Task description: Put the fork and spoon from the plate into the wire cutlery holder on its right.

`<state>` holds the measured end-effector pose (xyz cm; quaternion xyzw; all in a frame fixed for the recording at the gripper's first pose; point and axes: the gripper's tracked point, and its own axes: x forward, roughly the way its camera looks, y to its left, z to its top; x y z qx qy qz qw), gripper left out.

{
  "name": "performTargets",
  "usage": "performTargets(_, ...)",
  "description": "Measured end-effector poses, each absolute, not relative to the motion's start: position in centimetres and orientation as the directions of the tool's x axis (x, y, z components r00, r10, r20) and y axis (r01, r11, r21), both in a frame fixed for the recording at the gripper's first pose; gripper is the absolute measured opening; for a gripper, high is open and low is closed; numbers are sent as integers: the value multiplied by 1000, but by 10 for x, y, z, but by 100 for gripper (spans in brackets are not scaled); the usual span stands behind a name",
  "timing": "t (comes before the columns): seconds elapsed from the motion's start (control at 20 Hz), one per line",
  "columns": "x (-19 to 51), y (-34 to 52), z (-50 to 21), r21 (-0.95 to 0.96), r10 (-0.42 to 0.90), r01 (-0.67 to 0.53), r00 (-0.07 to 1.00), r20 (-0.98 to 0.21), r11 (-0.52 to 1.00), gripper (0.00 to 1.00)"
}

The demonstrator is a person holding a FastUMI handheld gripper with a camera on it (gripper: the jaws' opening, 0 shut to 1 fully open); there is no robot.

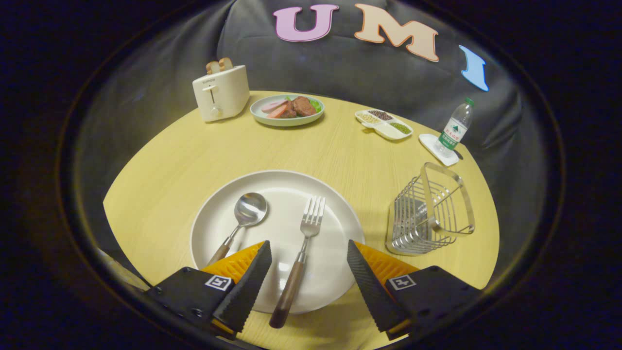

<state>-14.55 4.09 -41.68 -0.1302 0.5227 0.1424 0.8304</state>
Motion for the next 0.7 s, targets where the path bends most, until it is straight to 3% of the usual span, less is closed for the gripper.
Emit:
performTargets(0.2, -156, 41, -425, -55, 92, -374, 364, -927, 926, 97)
performTargets(0.7, -158, 34, -434, -35, 79, -346, 308, -948, 937, 35)
